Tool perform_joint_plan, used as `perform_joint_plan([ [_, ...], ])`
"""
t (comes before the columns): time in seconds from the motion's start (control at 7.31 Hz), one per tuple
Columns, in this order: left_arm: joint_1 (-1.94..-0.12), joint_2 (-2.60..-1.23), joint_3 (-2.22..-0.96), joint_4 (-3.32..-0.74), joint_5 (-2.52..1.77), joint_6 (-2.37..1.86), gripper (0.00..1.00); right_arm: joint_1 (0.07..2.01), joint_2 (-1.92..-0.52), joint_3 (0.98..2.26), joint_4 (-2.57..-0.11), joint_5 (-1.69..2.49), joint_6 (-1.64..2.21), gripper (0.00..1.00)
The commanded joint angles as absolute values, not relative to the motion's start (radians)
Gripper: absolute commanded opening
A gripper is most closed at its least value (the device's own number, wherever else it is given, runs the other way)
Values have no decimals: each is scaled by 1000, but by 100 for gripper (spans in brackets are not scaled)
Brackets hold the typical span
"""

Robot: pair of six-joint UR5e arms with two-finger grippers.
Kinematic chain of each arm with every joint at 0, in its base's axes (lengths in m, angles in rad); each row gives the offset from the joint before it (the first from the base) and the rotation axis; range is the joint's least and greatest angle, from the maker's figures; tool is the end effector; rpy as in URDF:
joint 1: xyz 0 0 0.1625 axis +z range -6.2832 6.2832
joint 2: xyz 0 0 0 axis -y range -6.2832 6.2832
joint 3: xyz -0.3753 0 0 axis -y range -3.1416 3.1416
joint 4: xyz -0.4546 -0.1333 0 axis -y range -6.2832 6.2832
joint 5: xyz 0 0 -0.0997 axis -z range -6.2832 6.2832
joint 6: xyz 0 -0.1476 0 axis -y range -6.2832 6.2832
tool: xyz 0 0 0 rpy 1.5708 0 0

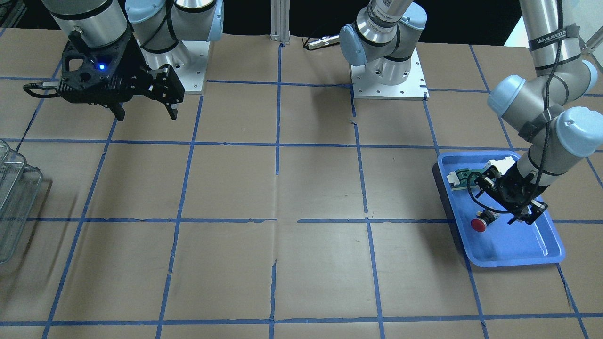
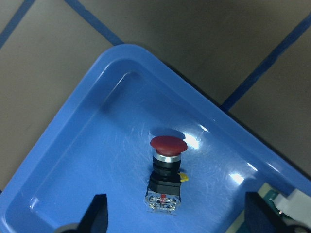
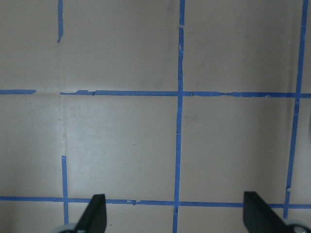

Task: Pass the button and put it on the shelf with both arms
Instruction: 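Close the left gripper on the red push button's black base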

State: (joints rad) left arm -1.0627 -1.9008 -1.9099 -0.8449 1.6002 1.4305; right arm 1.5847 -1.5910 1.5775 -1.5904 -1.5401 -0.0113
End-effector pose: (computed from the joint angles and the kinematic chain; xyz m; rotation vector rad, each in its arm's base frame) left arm 0.1725 -0.5748 0.0939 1.3687 2.7571 -0.0122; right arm 0.1455 -0.5495 0.3997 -0.0400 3.1102 -0.0514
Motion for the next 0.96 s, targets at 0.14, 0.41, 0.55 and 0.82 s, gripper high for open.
perform_joint_plan([
  [0.14,-1037,-1985,-1924,-813,1605,1492,100,1583,-1583,1571,-1591,-1562,-8,100],
  [0.41,-1012,-2002,-1925,-808,1606,1494,33,1583,-1583,1571,-1591,-1560,-9,100],
  [0.55,-1012,-1991,-1916,-810,1621,1497,0,1583,-1583,1571,-1591,-1560,-9,100],
  [0.82,-1035,-1976,-1884,-828,1652,1499,0,1583,-1582,1571,-1591,-1559,-9,100],
])
